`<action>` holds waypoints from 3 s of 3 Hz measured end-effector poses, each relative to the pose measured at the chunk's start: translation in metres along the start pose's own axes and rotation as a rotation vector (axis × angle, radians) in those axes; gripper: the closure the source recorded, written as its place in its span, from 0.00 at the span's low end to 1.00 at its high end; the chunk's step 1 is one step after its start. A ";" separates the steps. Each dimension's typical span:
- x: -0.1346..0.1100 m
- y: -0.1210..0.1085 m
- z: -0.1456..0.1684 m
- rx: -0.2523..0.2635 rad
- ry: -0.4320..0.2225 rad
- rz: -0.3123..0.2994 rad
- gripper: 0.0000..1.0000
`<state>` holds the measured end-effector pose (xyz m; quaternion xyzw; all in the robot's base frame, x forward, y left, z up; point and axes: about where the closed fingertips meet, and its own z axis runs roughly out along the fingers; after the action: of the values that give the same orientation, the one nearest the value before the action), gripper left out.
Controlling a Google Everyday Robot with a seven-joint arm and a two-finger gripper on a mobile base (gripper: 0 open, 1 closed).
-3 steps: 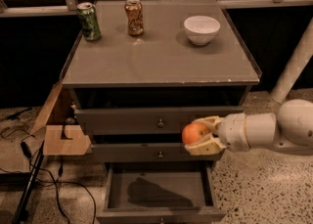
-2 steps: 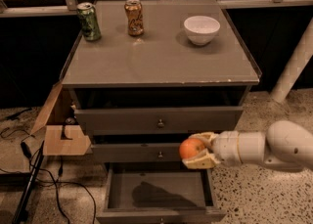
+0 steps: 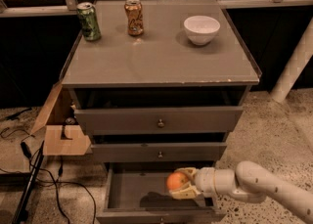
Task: Place orange into bottom drawer
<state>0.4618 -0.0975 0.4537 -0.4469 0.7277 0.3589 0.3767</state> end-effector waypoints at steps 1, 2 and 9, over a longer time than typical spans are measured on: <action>0.042 -0.001 0.030 -0.037 0.001 0.045 1.00; 0.047 0.001 0.034 -0.043 -0.003 0.055 1.00; 0.158 -0.112 0.149 0.070 -0.029 -0.279 1.00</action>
Offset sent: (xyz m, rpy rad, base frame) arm -0.0052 0.0081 -0.0455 0.0186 0.0471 0.0106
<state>0.5489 -0.0686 0.2271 -0.5250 0.6653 0.2837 0.4487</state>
